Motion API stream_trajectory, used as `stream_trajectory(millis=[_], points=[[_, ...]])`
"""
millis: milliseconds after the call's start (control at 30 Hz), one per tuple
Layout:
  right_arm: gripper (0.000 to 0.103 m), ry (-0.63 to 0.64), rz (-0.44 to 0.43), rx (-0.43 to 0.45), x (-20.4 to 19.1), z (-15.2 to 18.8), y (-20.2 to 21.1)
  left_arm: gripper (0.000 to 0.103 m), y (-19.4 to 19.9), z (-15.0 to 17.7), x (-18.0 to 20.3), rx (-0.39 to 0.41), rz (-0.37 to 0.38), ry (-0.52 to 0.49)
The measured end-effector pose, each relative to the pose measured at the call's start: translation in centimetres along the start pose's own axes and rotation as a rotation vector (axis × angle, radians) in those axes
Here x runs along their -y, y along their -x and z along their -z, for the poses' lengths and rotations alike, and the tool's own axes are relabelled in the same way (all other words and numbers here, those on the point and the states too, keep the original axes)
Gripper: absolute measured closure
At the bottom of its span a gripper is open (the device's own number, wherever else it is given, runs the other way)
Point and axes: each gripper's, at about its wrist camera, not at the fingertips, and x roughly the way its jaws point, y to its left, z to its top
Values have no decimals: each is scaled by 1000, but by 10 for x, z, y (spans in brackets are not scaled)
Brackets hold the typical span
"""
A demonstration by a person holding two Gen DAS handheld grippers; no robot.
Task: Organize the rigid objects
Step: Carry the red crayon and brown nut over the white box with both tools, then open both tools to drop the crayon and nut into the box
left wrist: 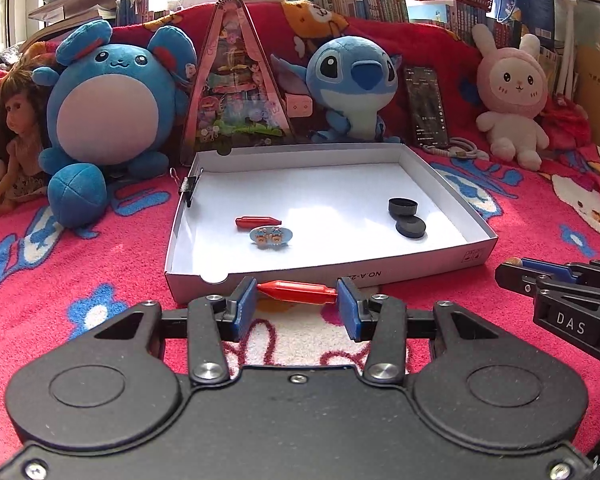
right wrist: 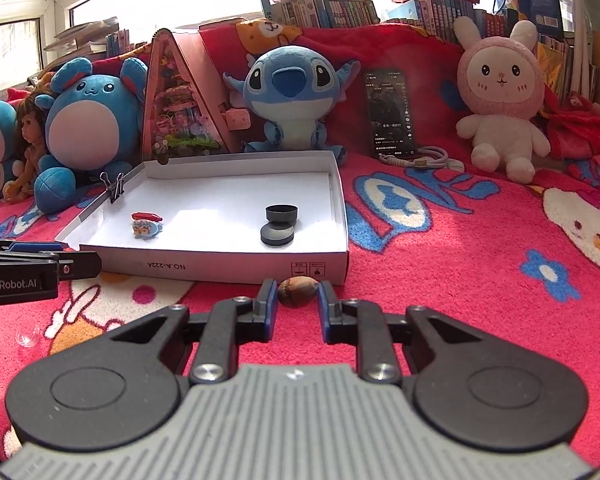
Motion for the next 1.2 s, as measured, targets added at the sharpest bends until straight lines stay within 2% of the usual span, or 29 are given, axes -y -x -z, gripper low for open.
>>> stream_trajectory(millis=[300, 433, 533, 633, 767, 933, 1200], points=[[77, 8, -12, -7, -5, -20, -23, 61, -28, -25, -7, -10, 6, 34], [77, -4, -31, -25, -1, -41, -39, 61, -45, -52, -14, -19, 8, 36], [77, -8, -44, -52, 3, -61, -52, 61, -62, -76, -22, -56, 22, 50], [77, 52, -37, -114, 2, -82, -77, 61, -86, -98, -27, -108, 30, 74], [77, 44, -13, -180, 3, -101, -112, 61, -122, -120, -31, -155, -15, 109], [77, 14, -13, -195, -3, -111, -139, 61, -152, -120, -32, -190, -73, 121], [77, -15, 4, -227, -10, -107, -163, 61, -169, -99, -31, -241, -88, 102]])
